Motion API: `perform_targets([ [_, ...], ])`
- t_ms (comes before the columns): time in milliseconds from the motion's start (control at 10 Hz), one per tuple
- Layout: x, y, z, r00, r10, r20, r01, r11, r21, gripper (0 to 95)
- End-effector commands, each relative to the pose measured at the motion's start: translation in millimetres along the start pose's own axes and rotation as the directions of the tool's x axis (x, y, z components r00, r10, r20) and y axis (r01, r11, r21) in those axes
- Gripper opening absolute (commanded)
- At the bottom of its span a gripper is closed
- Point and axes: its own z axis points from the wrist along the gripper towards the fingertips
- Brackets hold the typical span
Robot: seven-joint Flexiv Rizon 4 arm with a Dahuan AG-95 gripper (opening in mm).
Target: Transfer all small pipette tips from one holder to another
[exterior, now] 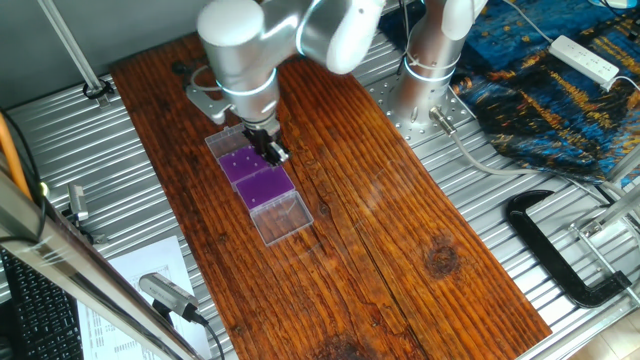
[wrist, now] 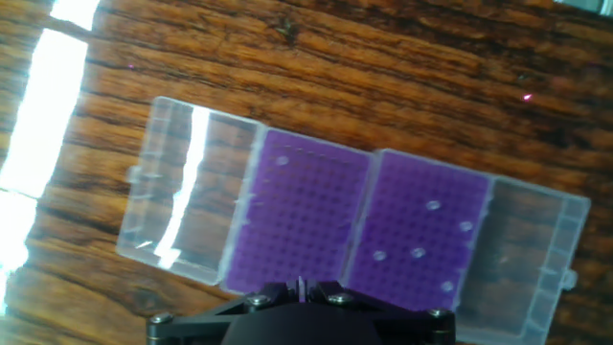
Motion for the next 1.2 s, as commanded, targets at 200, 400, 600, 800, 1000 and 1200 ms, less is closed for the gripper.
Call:
perform_targets([
  [200,-0.5,-32.0,0.0,0.999,-0.043,0.016,0.043,0.999,0.009,0.0],
  [400,0.0,-48.2,-0.1,0.997,-0.073,0.015,0.073,0.997,0.012,0.0],
  [600,2.5,-53.0,2.2,0.996,-0.082,0.015,0.082,0.997,0.013,0.0],
  [800,-1.5,-53.4,4.8,0.996,-0.080,0.025,0.080,0.997,0.015,0.0],
  [1000,-13.1,-52.9,0.4,0.996,-0.084,0.023,0.084,0.996,0.016,0.0],
  [1200,-17.1,-51.2,1.6,0.996,-0.091,0.020,0.090,0.996,0.016,0.0],
])
